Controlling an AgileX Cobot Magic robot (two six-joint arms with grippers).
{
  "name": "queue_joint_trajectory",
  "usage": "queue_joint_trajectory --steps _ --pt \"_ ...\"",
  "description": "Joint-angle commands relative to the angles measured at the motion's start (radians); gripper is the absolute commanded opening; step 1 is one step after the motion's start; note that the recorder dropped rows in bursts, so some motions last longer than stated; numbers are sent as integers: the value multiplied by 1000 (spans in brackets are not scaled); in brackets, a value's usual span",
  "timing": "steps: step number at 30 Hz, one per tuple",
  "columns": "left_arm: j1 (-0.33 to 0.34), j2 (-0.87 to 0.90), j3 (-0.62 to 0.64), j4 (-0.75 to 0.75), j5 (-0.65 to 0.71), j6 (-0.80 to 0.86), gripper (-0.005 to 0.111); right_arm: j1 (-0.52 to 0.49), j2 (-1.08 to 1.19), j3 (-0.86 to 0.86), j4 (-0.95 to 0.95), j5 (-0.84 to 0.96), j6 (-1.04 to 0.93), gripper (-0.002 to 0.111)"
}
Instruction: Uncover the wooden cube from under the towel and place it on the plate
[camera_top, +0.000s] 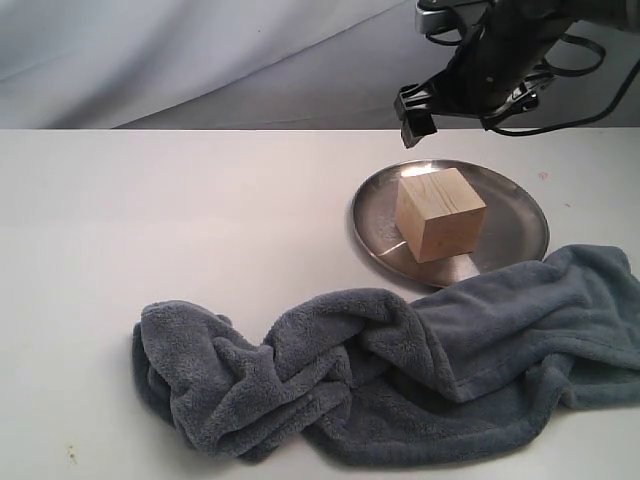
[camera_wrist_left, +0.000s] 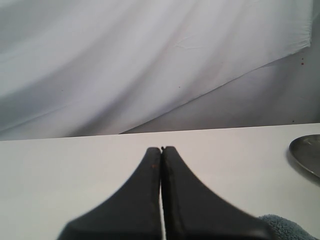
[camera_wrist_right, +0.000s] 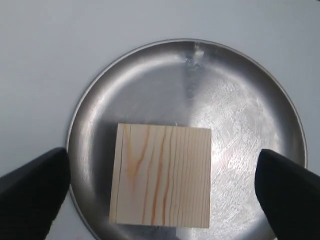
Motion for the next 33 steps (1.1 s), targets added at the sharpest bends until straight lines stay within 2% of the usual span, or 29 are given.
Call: queue_joint_trajectory --steps 1,4,15,22,24,29,33 --pt "2 -4 4 -2 -11 -2 0 -5 -21 -6 17 57 -25 91" --pt "2 -4 4 -2 -11 -2 0 -5 -21 -6 17 66 -25 84" --pt "2 -4 4 -2 -11 -2 0 -5 -21 -6 93 68 -92 28" --pt "2 -4 4 -2 -11 -2 0 -5 -21 -6 99 68 -93 4" --pt "2 -4 4 -2 -11 -2 0 -5 -21 -6 99 64 -105 0" --pt "2 -4 4 -2 -11 -2 0 -5 -21 -6 106 33 -155 0" --pt "2 -4 4 -2 -11 -2 0 -5 -21 -6 186 -12 -224 0"
